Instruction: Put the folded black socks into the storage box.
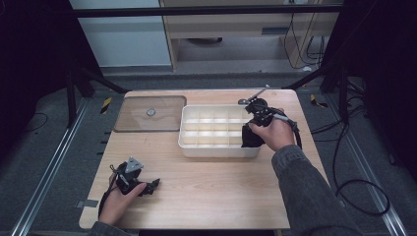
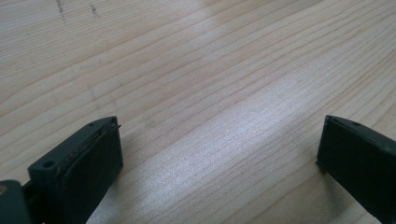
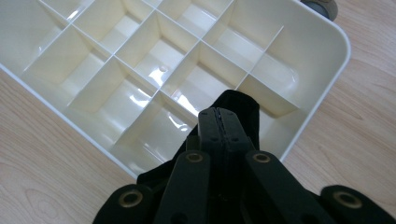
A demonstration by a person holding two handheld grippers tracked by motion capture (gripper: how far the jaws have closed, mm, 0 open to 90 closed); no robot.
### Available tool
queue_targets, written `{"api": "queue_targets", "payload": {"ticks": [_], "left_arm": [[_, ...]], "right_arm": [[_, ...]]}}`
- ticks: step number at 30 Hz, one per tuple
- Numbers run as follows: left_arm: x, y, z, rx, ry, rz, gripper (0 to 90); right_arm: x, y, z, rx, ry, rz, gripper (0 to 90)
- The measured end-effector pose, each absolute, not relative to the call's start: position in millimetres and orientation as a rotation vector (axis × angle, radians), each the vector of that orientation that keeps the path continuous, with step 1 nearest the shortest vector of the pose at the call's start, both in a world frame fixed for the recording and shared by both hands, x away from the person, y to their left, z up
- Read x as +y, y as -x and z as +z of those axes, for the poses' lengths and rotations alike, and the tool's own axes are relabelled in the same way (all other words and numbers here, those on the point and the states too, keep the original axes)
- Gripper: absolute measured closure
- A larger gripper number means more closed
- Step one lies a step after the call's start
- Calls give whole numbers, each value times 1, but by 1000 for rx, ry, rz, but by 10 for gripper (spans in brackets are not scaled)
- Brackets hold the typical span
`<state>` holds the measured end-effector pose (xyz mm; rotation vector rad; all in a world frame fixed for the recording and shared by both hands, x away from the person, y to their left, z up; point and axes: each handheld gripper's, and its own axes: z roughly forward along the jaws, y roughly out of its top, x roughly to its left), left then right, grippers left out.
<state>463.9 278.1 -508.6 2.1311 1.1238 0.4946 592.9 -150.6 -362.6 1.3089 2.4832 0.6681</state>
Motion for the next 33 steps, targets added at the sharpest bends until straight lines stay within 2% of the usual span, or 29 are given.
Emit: {"api": "queue_targets", "payload": {"ticks": [12,33], "left_arm": [[278,-464,-509,1124,-2131,495,0],[278,-464,-509,1125,-2131,495,0]], "right_arm": [[-137,-594,-371,2515,-1283,643,900],[-162,-601,-388,2455,-1387,615,900]]}}
